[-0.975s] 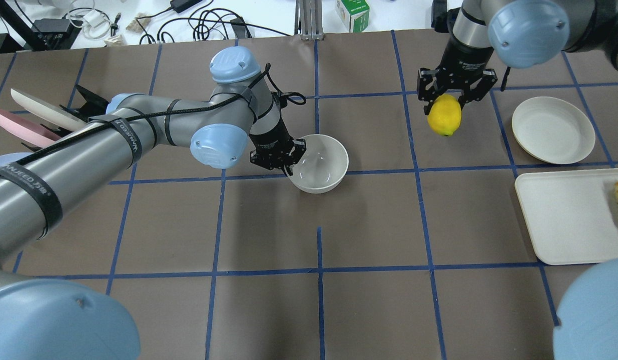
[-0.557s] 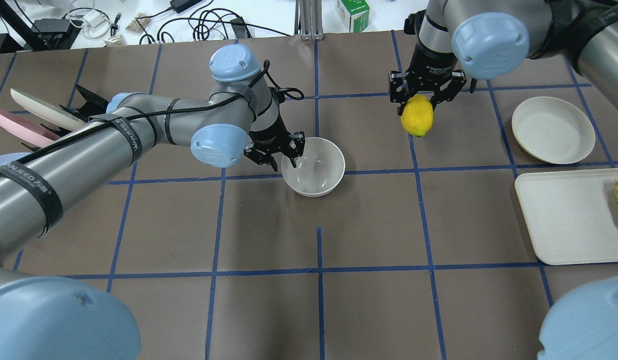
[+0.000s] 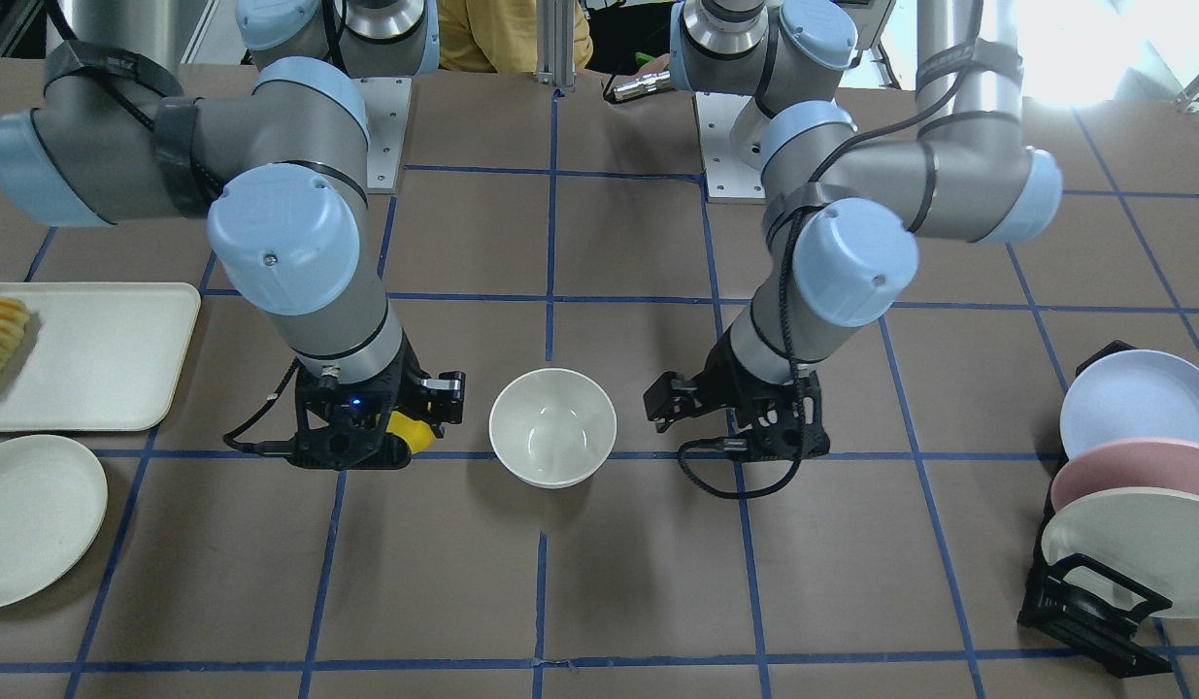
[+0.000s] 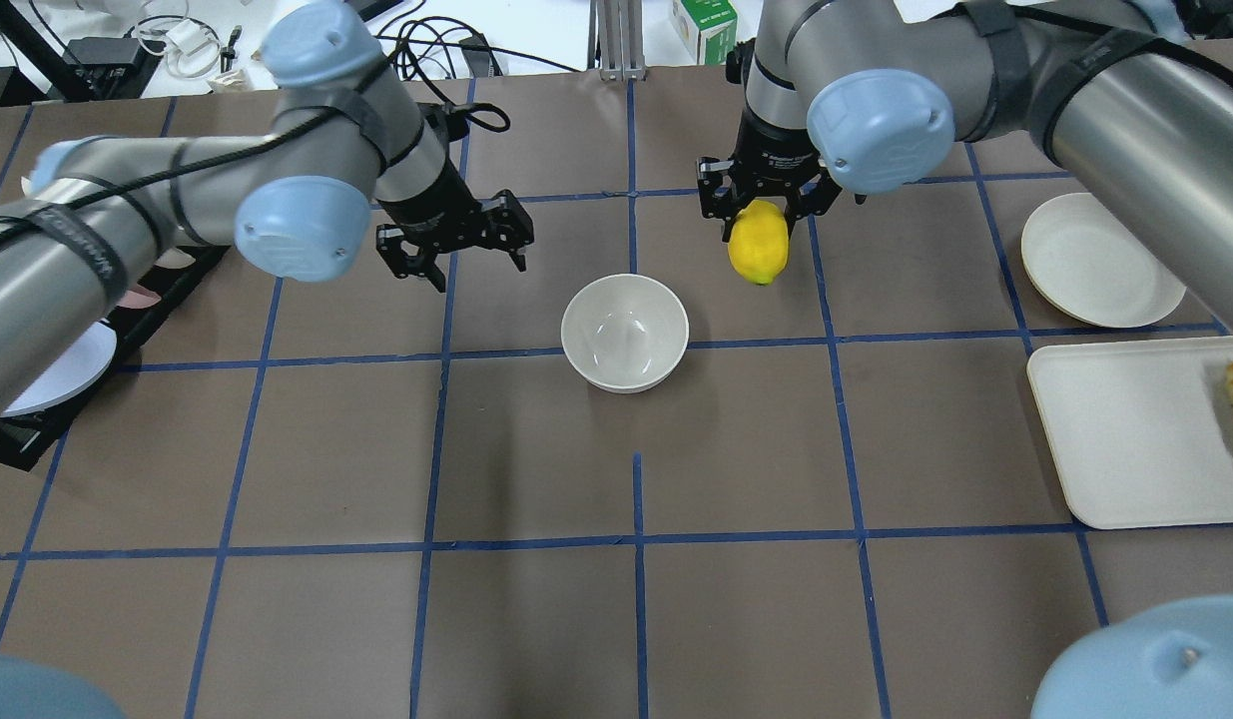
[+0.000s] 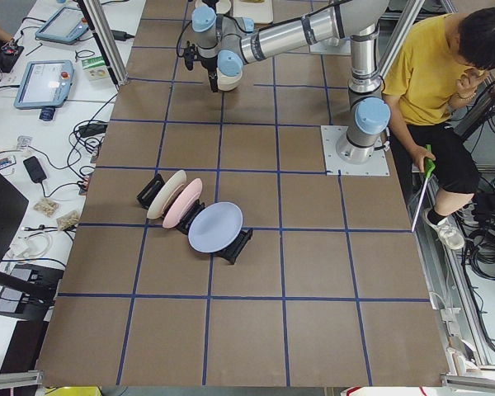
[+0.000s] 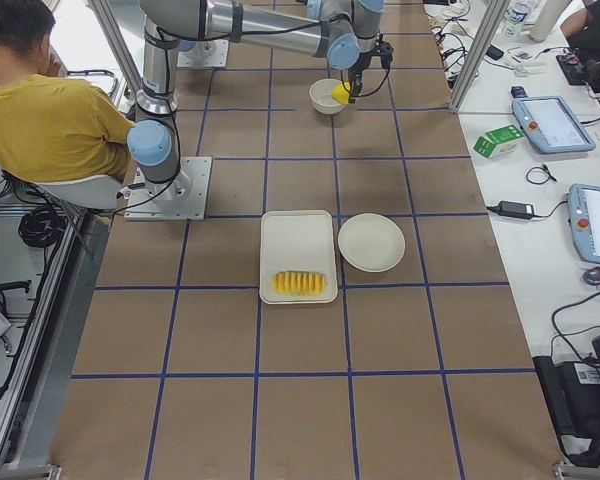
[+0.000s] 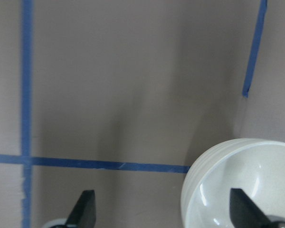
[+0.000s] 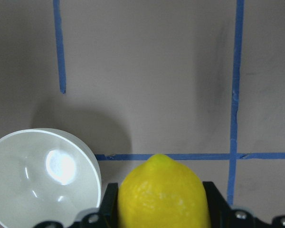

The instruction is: Place bowl and put lemon in it

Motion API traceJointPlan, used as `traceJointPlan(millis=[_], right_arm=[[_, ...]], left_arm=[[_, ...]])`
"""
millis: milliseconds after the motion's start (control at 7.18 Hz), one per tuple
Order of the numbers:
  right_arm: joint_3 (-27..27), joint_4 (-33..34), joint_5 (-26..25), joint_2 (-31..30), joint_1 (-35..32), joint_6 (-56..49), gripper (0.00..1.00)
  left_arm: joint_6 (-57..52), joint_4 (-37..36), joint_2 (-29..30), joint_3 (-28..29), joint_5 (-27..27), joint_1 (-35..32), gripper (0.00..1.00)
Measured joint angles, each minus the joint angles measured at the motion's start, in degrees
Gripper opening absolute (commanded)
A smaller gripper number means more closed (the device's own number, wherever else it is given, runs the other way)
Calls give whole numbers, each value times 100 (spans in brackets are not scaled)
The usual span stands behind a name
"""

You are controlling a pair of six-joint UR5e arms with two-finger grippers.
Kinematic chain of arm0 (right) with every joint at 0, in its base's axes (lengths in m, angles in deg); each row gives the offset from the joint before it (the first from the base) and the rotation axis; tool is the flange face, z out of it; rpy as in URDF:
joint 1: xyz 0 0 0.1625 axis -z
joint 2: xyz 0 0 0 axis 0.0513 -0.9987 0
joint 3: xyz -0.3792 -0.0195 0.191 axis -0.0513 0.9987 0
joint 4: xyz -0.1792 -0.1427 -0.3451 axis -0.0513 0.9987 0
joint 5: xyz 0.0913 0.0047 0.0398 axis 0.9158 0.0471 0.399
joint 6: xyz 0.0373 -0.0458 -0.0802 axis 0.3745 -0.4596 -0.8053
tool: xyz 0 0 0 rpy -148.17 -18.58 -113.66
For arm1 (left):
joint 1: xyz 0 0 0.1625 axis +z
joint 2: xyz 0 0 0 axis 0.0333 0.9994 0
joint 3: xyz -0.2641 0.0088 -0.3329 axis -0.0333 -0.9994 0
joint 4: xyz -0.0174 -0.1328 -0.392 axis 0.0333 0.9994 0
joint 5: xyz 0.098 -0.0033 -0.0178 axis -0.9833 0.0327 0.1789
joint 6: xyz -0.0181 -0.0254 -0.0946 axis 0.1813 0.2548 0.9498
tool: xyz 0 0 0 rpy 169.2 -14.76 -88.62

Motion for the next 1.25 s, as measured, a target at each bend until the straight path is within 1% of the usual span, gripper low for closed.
traceJointPlan(millis=[278,418,557,835,1114,1253], right_arm=[[-6,474,19,289,-472,706,0],[-7,762,19,469,-694,1033,0],[-8,976,17,626,-874,1264,0],[-65,1149,20,848,-1029,1403,0],[-199,1214,19,923,-1052,1377,6],[-239,1334,29,980,-1057,1372,16]], left_arm=[[-976,1172,-671,123,-454,336,100],[-1172,1667,-977,228,-599,395,100],[-1239,2003,-1226,378,-701,398,100],[-1281,2237,-1590,573,-850,380,100],[-1276,2237,-1775,576,-860,315,100],[-1264,2228,-1765,579,-849,312,100]])
